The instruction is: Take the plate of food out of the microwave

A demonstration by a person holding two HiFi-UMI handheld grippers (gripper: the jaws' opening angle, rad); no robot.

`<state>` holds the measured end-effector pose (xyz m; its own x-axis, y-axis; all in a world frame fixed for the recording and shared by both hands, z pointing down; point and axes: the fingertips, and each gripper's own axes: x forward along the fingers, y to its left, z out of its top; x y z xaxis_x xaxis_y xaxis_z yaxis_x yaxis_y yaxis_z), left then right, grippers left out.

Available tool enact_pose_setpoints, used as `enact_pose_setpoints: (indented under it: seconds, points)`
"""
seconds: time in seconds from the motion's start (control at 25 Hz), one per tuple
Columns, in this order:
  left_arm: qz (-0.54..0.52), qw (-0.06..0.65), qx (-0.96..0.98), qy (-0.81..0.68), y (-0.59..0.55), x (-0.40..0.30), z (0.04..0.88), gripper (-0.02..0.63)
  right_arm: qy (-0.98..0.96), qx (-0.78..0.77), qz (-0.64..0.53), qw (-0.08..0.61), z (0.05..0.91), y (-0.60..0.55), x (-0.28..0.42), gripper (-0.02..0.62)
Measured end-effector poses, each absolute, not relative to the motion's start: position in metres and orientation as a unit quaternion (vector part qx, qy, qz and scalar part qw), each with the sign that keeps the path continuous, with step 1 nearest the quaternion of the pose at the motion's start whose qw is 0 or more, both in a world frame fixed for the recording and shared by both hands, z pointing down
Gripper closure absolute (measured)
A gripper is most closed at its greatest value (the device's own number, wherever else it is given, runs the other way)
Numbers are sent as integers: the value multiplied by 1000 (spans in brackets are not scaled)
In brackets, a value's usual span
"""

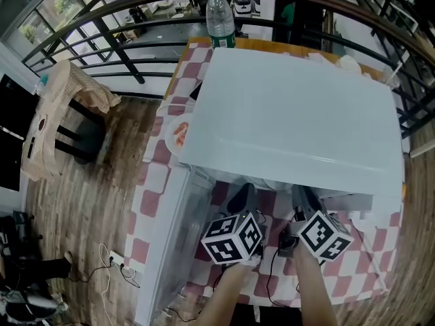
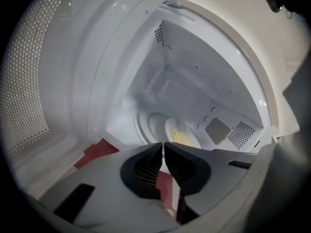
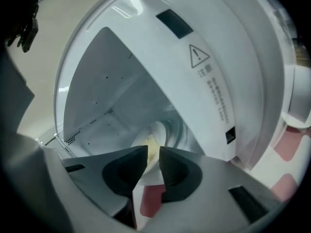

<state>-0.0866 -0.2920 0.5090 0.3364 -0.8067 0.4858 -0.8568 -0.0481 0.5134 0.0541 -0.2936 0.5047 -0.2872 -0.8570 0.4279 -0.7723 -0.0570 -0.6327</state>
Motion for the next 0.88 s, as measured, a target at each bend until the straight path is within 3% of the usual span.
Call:
enact_pose_setpoints:
  seconds: [0.12,0.48,0.56,0.88]
  points:
    - [33,380,726,-572,-289,-83,509,574,685,-580,-439,44,509,-288,48,436]
    - [37,387,726,-568,-280,-82,515,574,663,-558,-498,39,527,-290,23,436]
    - [37,387,725,-568,-280,-84,515,574,658,-564,-498,34,528,-290,22,488]
    - [44,390,725,-566,-277,-85,521,574,658,-569,-493,29,527,-290,25,503]
